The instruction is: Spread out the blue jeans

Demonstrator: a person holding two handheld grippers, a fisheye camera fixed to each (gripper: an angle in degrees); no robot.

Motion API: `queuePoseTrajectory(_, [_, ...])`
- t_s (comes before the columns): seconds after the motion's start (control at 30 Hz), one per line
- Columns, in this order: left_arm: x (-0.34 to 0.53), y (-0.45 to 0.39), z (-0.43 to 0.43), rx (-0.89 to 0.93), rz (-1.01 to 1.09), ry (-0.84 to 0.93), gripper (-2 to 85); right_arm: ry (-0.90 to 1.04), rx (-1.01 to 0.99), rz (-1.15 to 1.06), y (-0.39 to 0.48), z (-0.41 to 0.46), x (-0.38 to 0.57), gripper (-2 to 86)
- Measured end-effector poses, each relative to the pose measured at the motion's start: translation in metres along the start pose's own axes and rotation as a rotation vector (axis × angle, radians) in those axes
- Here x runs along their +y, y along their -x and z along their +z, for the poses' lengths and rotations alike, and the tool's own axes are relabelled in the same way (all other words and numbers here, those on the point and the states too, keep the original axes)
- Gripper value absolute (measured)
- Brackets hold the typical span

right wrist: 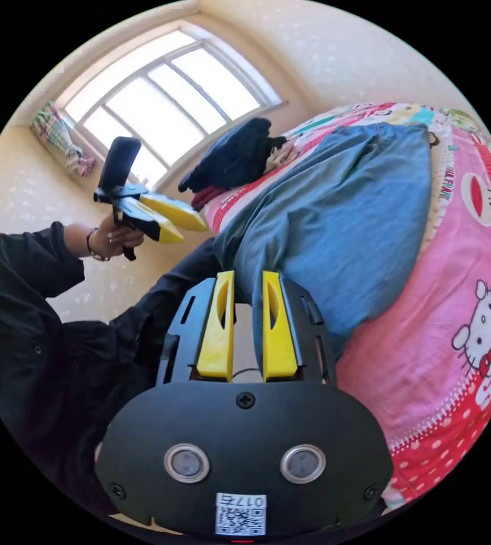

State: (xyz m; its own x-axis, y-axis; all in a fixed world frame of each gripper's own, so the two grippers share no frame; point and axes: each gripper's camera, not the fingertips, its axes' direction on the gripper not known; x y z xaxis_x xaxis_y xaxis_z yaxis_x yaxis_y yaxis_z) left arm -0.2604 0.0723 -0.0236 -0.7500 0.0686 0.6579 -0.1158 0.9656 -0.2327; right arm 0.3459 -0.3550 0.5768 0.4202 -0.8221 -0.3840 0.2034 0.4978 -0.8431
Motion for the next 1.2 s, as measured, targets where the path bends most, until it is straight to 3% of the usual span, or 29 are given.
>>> queuePoseTrajectory(0.13, [0.001, 0.006, 0.012, 0.025, -0.026, -0.056, 12.5, -0.149, 0.124, -0.086, 0.031, -0.014, 0.025, 7.7])
queuePoseTrajectory(0.23, [0.000, 0.006, 0.020, -0.006, -0.043, -0.094, 12.9, -0.271, 0.189, -0.034, 0.028, -0.041, 0.052, 9.6])
queuePoseTrajectory(0.33, [-0.004, 0.016, 0.034, -0.005, -0.130, -0.100, 14.4, -0.162, 0.196, 0.029, 0.016, -0.035, 0.060, 11.5])
queuePoseTrajectory(0.43, [-0.004, 0.032, 0.049, 0.044, -0.265, -0.089, 15.8, 0.032, 0.102, -0.041, 0.018, -0.011, 0.060, 9.4])
queuePoseTrajectory(0.57, [0.001, 0.042, 0.049, 0.112, -0.335, -0.123, 15.9, 0.235, 0.167, -0.045, 0.020, 0.023, 0.068, 7.3])
queuePoseTrajectory(0.7, [0.006, 0.036, 0.041, 0.107, -0.328, -0.145, 16.2, 0.278, 0.029, -0.102, 0.023, 0.029, 0.078, 4.5])
queuePoseTrajectory(0.9, [-0.003, 0.013, 0.033, 0.040, -0.261, -0.160, 17.7, 0.119, -0.069, -0.220, 0.037, -0.002, 0.094, 3.2])
queuePoseTrajectory(0.97, [-0.011, 0.007, 0.039, 0.075, -0.242, -0.140, 16.7, 0.073, -0.117, -0.231, 0.033, -0.008, 0.098, 3.1])
queuePoseTrajectory(1.07, [-0.022, -0.001, 0.049, 0.124, -0.225, -0.125, 4.4, 0.021, -0.193, -0.251, 0.028, -0.012, 0.102, 3.0])
queuePoseTrajectory(1.2, [-0.021, -0.011, 0.036, 0.102, -0.216, -0.189, 2.4, 0.054, -0.251, -0.201, 0.012, -0.019, 0.108, 3.1])
